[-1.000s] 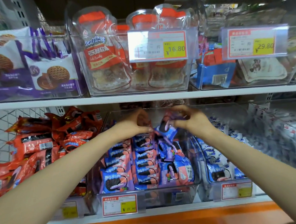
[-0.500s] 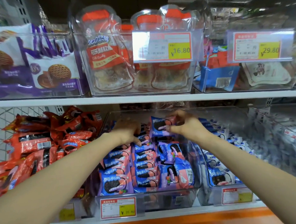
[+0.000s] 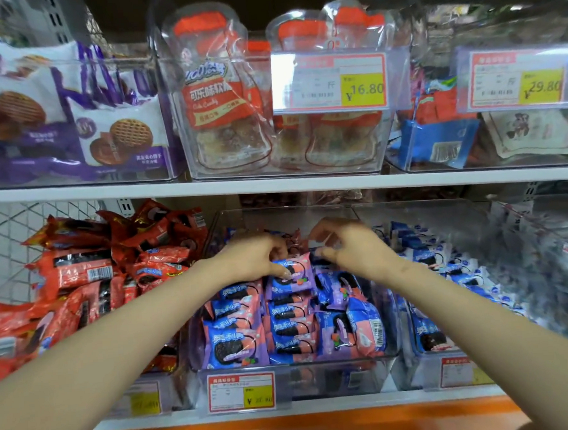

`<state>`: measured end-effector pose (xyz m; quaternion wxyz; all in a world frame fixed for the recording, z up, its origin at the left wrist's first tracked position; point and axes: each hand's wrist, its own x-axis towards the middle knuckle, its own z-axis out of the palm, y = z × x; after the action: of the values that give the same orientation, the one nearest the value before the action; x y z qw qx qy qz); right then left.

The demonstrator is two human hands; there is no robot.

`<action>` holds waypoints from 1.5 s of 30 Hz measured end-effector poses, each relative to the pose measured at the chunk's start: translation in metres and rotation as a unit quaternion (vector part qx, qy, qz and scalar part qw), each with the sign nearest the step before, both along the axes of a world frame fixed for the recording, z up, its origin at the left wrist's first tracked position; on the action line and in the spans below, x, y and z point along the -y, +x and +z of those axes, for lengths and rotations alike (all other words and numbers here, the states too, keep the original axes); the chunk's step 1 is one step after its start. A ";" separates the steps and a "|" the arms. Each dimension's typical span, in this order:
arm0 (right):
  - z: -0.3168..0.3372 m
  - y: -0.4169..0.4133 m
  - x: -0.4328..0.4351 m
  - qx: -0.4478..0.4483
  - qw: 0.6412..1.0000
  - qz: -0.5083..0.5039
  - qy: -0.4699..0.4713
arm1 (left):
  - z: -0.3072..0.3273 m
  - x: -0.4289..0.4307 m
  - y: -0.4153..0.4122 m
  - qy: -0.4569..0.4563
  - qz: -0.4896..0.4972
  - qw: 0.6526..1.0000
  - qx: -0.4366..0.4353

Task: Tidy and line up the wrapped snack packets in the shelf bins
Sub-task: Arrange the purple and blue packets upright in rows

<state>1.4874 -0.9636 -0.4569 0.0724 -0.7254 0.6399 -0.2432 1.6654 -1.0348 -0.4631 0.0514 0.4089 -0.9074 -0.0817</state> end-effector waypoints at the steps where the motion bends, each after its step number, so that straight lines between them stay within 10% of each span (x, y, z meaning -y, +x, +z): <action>1: 0.003 -0.004 -0.002 0.016 1.000 -0.012 -0.013 | -0.002 0.001 0.000 -0.025 -0.006 0.999 0.024; 10: 0.000 -0.026 -0.004 0.071 0.996 -0.042 -0.030 | -0.017 0.005 -0.012 -0.172 -0.012 0.980 0.097; 24: 0.009 -0.025 0.004 -0.283 0.927 0.055 0.239 | -0.018 -0.006 -0.005 -0.166 -0.007 0.979 0.118; 29: 0.006 -0.028 0.006 -0.186 0.960 0.050 0.205 | -0.015 -0.015 -0.006 -0.191 -0.018 0.981 0.043; 34: 0.014 -0.029 -0.001 0.057 0.996 0.044 0.056 | 0.006 -0.021 -0.029 0.065 -0.002 0.977 -0.202; 40: 0.014 -0.024 -0.007 0.246 0.967 0.060 0.007 | 0.006 -0.011 -0.031 0.159 0.046 0.931 -0.325; 45: 0.010 -0.023 -0.008 0.193 0.979 0.046 0.054 | -0.004 -0.007 -0.011 0.231 0.029 0.893 -0.385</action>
<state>1.4647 -0.9551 -0.4472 0.2443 -0.6888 0.5918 -0.3402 1.6541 -1.0276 -0.4668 0.3035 0.3718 -0.7596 -0.4389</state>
